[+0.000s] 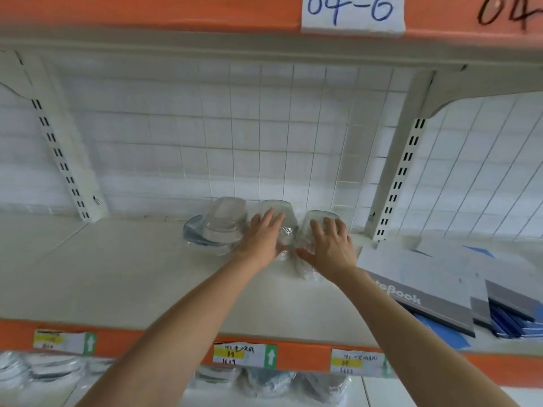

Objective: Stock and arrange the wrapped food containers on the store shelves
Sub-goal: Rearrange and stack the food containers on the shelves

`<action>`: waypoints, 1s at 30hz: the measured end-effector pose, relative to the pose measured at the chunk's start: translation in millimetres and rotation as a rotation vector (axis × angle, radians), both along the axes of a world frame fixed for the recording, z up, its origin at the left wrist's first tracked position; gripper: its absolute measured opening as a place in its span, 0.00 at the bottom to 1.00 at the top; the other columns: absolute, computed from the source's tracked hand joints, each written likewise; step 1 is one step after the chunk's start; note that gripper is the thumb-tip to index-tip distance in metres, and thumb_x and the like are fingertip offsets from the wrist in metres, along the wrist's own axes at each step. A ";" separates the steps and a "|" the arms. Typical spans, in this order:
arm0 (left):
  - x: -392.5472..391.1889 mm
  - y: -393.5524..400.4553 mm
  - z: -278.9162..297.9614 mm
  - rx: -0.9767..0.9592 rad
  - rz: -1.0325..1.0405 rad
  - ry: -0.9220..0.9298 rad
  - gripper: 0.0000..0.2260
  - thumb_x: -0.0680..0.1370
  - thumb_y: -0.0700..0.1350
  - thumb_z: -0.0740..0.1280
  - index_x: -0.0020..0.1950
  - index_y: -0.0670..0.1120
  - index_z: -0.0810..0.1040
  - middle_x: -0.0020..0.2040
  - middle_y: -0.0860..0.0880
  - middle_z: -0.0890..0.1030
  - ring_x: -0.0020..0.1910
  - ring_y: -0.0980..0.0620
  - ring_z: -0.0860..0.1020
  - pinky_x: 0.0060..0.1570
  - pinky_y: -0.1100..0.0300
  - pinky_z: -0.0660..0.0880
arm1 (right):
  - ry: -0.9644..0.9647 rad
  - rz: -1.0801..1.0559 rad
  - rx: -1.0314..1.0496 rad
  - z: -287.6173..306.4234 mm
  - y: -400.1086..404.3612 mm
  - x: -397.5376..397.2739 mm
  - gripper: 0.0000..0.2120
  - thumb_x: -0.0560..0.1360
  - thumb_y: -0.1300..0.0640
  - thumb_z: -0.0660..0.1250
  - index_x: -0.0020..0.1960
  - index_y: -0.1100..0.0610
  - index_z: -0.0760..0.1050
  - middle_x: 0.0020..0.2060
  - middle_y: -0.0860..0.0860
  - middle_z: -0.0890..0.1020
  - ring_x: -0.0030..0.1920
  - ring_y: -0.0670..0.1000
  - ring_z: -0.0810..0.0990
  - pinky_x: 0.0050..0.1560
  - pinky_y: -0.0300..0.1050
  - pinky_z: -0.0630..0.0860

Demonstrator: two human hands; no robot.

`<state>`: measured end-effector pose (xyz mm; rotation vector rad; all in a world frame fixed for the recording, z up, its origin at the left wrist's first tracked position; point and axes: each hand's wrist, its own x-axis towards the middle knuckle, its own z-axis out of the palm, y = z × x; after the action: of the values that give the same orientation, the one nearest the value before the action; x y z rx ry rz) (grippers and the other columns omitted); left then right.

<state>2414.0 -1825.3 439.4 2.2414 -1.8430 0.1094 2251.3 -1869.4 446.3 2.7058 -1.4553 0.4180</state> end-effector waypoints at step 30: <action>101.5 246.2 11.7 0.215 0.237 0.441 0.26 0.69 0.59 0.69 0.60 0.51 0.64 0.59 0.49 0.61 0.64 0.46 0.64 0.59 0.51 0.68 | -0.145 0.294 0.126 -24.1 130.6 33.6 0.27 0.69 0.41 0.68 0.63 0.51 0.67 0.66 0.51 0.64 0.69 0.54 0.59 0.67 0.55 0.55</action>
<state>2515.6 -1579.1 451.2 2.3713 -1.4116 -0.5242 2284.9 -1738.8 422.2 3.0614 -1.1476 0.5632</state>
